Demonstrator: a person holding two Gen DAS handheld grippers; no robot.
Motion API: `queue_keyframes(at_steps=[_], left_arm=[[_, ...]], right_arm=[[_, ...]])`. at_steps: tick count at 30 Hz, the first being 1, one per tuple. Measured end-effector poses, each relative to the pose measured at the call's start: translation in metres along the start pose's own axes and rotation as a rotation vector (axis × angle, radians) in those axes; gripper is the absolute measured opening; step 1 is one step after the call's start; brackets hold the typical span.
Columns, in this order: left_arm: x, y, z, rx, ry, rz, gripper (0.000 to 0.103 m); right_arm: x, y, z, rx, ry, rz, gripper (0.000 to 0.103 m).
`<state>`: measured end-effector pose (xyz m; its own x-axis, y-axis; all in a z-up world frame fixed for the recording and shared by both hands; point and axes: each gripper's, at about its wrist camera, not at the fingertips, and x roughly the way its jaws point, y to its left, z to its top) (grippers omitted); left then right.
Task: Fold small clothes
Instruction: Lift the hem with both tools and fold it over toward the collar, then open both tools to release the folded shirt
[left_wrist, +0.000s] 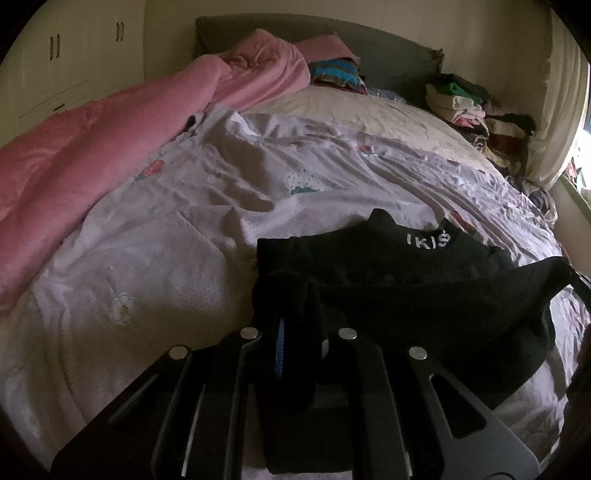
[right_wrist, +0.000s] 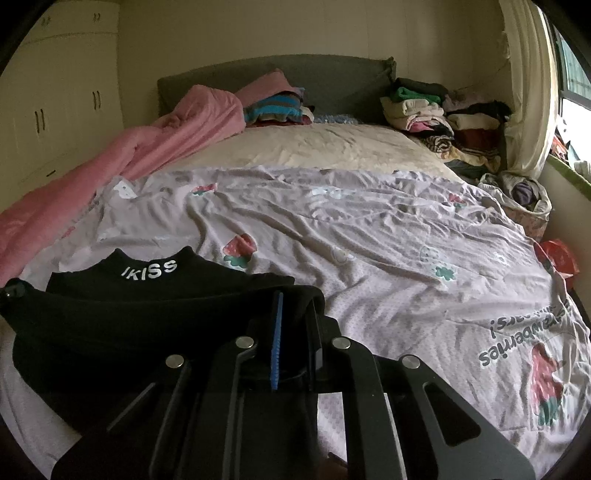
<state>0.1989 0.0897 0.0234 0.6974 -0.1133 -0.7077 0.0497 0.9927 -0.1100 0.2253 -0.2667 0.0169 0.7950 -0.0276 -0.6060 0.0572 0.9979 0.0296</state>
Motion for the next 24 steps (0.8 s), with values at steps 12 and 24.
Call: queue_keyframes(at_steps=[12,24], left_arm=[[-0.023,0.003,0.004,-0.021,-0.123,0.006,0.045],[-0.042,-0.009,-0.021,0.020,-0.129,-0.046,0.065]], right_arm=[[0.007,0.002,-0.004,0.001,0.002,-0.039,0.043],[-0.027,0.005,-0.013,-0.006,-0.044,-0.007,0.054]])
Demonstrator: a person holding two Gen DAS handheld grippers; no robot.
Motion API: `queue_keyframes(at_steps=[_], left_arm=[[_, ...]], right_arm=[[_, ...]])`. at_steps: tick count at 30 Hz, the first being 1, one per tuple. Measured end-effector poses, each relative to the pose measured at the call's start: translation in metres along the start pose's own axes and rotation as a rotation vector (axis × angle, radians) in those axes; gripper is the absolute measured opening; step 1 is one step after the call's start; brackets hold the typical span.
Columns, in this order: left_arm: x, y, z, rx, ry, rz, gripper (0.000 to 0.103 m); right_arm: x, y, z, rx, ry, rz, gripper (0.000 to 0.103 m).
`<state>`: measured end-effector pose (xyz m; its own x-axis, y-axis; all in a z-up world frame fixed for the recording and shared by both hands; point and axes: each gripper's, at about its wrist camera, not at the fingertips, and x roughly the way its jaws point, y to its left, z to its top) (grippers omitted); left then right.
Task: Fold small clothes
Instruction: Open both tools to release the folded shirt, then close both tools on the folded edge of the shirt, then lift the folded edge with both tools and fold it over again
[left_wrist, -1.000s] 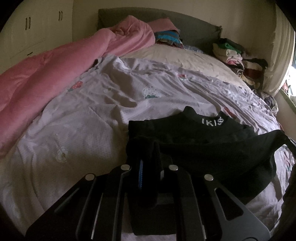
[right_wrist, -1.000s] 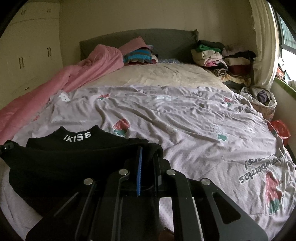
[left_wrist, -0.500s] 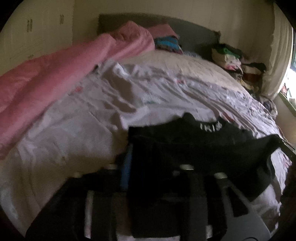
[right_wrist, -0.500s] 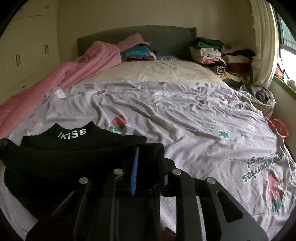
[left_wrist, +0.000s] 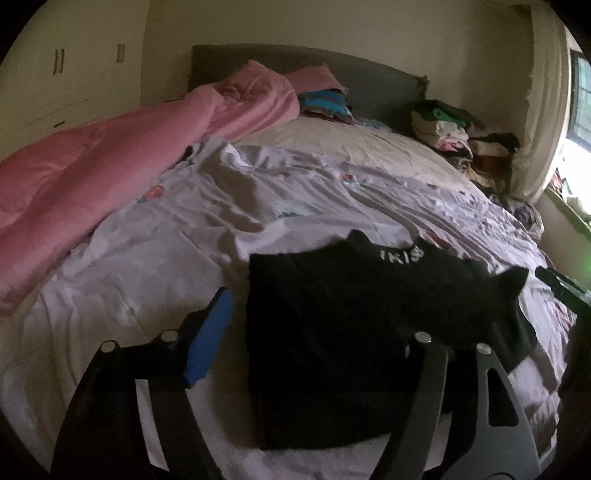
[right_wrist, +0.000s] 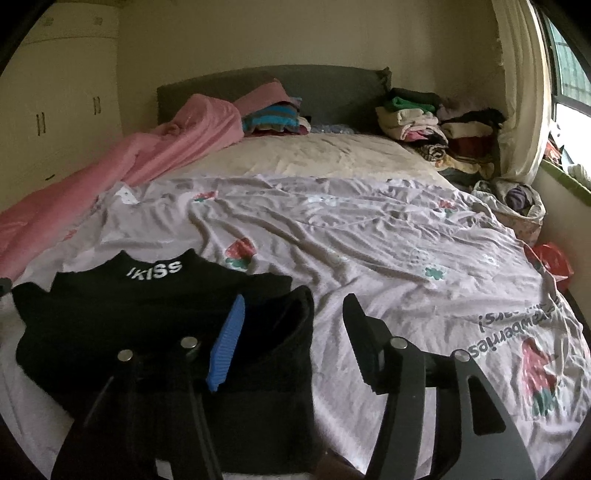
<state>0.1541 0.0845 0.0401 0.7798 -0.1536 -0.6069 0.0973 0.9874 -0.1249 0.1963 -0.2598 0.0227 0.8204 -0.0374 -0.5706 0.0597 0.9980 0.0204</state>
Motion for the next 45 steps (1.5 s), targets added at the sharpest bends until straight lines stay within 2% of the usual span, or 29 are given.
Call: queue_keyframes(at_steps=[5,6,7,8,9,11,12,19,27,31,38,43,45], left_arm=[[-0.003,-0.010,-0.018,0.030,0.044,-0.040,0.063],[-0.002,-0.011,-0.023,0.038,0.065,-0.048,0.052],[0.000,-0.013,-0.028,0.050,0.082,-0.050,0.045],[0.001,-0.015,-0.033,0.062,0.098,-0.049,0.032],[0.003,-0.015,-0.038,0.069,0.118,-0.049,0.024],[0.008,-0.015,-0.045,0.076,0.150,-0.051,0.014],[0.010,-0.015,-0.049,0.080,0.162,-0.044,0.013],[0.019,-0.013,-0.055,0.085,0.182,-0.007,0.013],[0.039,-0.013,-0.046,0.103,0.196,0.048,0.016],[0.051,-0.015,-0.040,0.117,0.205,0.076,0.018],[0.075,-0.009,-0.024,0.110,0.231,0.100,0.021],[0.083,-0.004,-0.001,0.070,0.204,0.097,0.024],[0.086,0.003,0.010,0.027,0.184,0.094,0.028]], right_arm=[[-0.013,0.012,-0.016,-0.034,0.022,0.054,0.053],[-0.014,0.014,-0.019,-0.041,0.031,0.065,0.051],[-0.015,0.017,-0.022,-0.046,0.040,0.073,0.042],[-0.015,0.020,-0.027,-0.053,0.057,0.087,0.035],[-0.015,0.023,-0.030,-0.058,0.067,0.095,0.032],[-0.014,0.030,-0.040,-0.077,0.099,0.118,0.023],[-0.013,0.033,-0.045,-0.088,0.112,0.129,0.022],[-0.006,0.054,-0.068,-0.134,0.161,0.165,0.020],[0.009,0.057,-0.060,-0.152,0.164,0.158,0.020],[0.035,0.057,-0.058,-0.157,0.222,0.122,0.020],[0.064,0.060,-0.040,-0.163,0.222,0.094,0.020],[0.080,0.064,-0.016,-0.157,0.208,0.083,0.020],[0.087,0.064,-0.006,-0.152,0.195,0.078,0.020]])
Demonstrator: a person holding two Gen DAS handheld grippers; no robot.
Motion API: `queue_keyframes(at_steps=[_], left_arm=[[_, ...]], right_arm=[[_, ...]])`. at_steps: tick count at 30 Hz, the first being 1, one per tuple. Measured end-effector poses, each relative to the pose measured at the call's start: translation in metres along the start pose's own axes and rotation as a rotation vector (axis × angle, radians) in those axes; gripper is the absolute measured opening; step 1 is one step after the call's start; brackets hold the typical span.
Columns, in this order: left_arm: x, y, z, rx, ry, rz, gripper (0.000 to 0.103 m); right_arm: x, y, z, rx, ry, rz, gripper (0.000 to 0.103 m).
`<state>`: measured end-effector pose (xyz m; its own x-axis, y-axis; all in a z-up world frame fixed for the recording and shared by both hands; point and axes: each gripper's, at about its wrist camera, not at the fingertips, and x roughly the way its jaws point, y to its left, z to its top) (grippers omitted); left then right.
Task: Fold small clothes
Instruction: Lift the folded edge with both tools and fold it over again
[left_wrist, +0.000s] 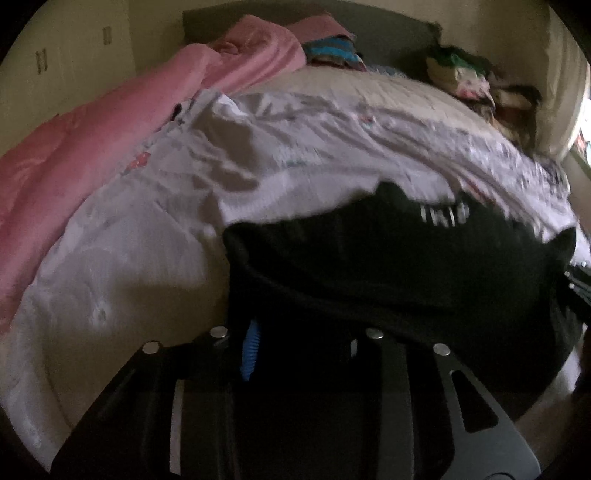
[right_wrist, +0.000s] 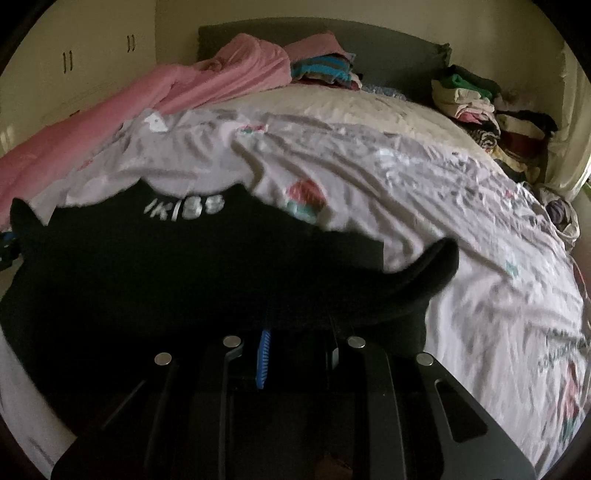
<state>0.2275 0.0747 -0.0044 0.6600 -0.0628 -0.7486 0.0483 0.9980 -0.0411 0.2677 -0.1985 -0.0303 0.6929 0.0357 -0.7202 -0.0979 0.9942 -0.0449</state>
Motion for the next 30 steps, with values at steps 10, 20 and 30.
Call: queue_keyframes(at_steps=[10,20,30], left_arm=[[-0.009,0.067,0.008,-0.204,-0.093,-0.022,0.041],[0.020,0.041,0.012,-0.133,-0.023,-0.128,0.067],[0.020,0.030,0.006,-0.047,-0.044,-0.049,0.007]], right_arm=[[0.020,-0.042,0.026,0.092,-0.017,-0.112,0.021],[0.037,-0.059,0.018,0.111,0.041,-0.110,0.047],[0.028,-0.059,0.017,0.154,-0.018,-0.069,0.009]])
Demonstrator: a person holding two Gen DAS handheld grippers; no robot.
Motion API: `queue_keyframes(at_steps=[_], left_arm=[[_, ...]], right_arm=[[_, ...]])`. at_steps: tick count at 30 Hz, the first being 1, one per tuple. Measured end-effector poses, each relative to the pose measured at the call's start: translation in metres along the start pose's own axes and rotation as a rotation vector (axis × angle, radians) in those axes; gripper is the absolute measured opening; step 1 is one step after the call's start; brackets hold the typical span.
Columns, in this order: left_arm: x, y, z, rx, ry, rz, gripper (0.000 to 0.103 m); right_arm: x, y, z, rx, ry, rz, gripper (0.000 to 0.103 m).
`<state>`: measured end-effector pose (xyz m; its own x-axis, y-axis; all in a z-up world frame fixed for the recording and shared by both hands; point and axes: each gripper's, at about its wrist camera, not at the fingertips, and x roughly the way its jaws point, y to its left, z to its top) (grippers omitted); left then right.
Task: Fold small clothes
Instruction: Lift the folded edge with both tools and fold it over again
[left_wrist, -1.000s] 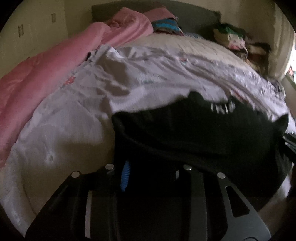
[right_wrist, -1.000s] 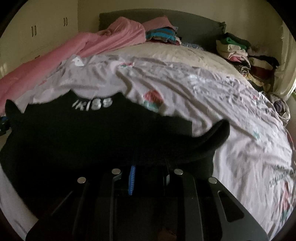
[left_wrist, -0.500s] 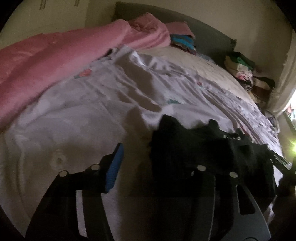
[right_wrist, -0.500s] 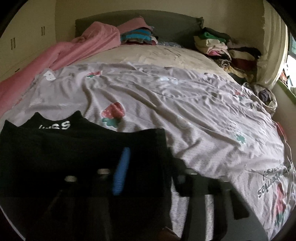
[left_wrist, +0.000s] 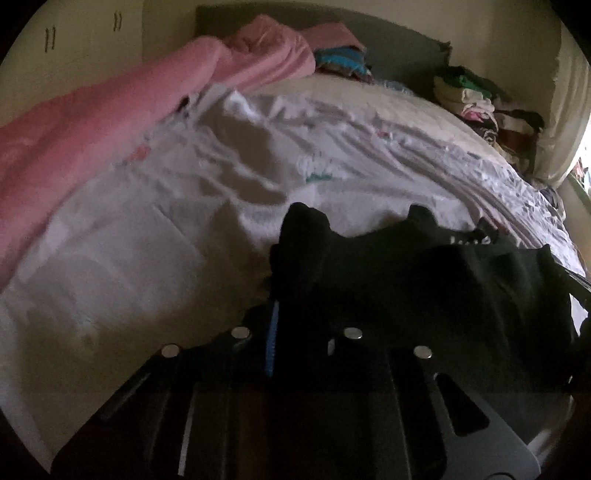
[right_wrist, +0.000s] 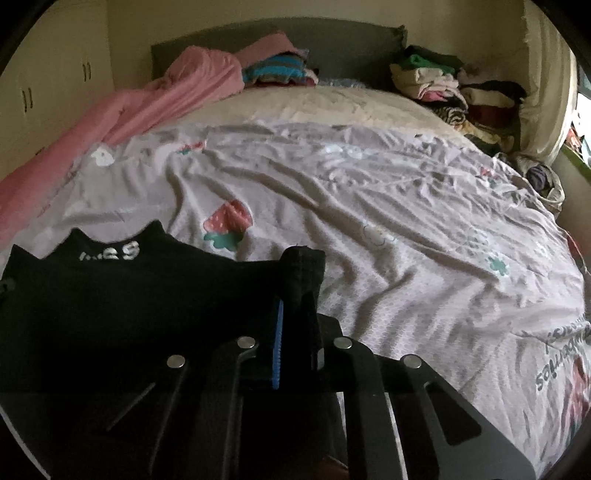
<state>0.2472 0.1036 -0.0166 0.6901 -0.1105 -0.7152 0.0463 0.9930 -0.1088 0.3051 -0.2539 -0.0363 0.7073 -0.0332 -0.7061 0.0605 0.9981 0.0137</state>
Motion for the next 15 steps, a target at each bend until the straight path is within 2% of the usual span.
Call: queue_keyframes(at_steps=[4,8,12,15], left_arm=[[-0.034,0.001,0.002,-0.021,-0.080,-0.043,0.005],[-0.058,0.007,0.006,-0.031,-0.165,-0.019,0.003],[-0.045,0.022,0.010,-0.097,-0.139,-0.021,0.003],[-0.027,0.023,0.012,-0.097,-0.099,-0.014,0.003]], right_arm=[[-0.029,-0.007,0.003,0.032,-0.074,0.021,0.009],[-0.051,-0.011,0.014,0.057,-0.138,0.056,0.009],[-0.042,-0.012,0.026,0.089,-0.130,0.069,0.009],[-0.022,-0.011,0.029,0.118,-0.089,0.069,0.009]])
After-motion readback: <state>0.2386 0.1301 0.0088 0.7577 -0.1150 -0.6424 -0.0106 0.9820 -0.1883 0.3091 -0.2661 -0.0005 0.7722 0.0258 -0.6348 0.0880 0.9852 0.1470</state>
